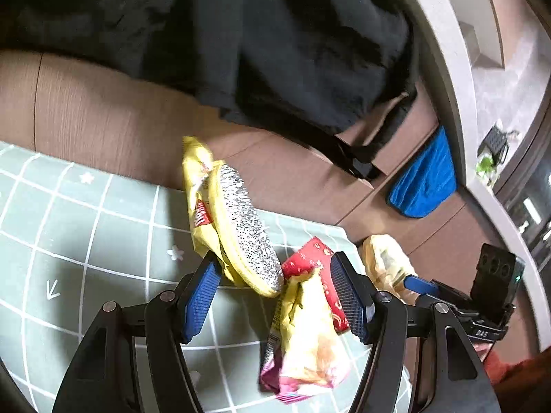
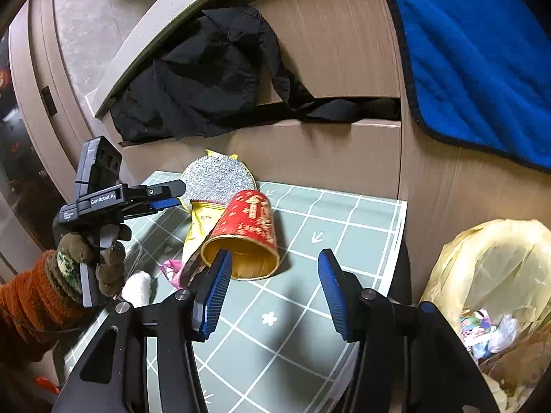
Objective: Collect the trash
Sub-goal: 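Grasp the silver round sponge pad with the left gripper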
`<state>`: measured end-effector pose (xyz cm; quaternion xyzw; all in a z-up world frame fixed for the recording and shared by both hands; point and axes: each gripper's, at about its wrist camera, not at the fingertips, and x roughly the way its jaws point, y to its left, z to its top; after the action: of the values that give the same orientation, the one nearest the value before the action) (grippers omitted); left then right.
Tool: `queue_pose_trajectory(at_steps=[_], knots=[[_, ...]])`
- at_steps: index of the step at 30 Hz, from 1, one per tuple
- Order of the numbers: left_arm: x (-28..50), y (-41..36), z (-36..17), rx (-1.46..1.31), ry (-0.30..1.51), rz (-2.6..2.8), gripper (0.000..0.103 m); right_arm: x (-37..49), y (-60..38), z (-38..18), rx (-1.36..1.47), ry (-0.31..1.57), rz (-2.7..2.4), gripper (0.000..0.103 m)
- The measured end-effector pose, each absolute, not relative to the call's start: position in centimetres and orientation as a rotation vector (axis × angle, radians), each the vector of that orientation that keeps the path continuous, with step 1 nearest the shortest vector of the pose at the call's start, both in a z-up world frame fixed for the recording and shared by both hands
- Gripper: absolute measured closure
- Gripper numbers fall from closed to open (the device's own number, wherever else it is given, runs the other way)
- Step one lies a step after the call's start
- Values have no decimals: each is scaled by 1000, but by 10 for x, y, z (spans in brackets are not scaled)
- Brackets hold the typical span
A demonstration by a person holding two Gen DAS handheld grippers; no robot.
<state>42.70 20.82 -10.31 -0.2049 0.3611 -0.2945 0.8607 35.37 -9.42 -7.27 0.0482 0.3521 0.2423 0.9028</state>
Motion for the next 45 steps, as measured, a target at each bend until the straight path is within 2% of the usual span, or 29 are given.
queue_pose_trajectory(at_steps=[6, 9, 11, 13, 16, 20, 28, 37, 39, 40, 41, 43, 45], knots=[[424, 197, -85, -329, 702, -434, 39, 340, -102, -73, 108, 718, 495, 54], [430, 202, -86, -372, 722, -403, 44, 334, -110, -75, 109, 716, 483, 54], [437, 199, -92, -400, 768, -373, 58, 332, -116, -77, 131, 720, 481, 54], [444, 190, -97, -406, 803, -345, 65, 331, -120, -78, 145, 723, 479, 54], [449, 182, -101, -383, 826, -309, 84, 328, -124, -79, 167, 729, 485, 54], [428, 179, -84, -326, 775, -288, 88, 320, -119, -74, 150, 720, 502, 54], [327, 201, -56, -168, 742, -244, 88, 310, -91, -65, 81, 707, 548, 54], [242, 243, -62, -202, 743, -178, 87, 310, -31, -71, 38, 766, 630, 54], [232, 256, -66, -252, 735, -186, 81, 315, -16, -75, 25, 785, 624, 57], [228, 261, -68, -272, 730, -195, 73, 318, -7, -78, 22, 797, 625, 59], [223, 266, -70, -287, 721, -196, 60, 322, -1, -81, 22, 806, 626, 60], [218, 271, -71, -302, 695, -191, 45, 331, 15, -86, 18, 823, 636, 60], [214, 277, -71, -319, 680, -188, 44, 338, 33, -90, -23, 823, 627, 60]])
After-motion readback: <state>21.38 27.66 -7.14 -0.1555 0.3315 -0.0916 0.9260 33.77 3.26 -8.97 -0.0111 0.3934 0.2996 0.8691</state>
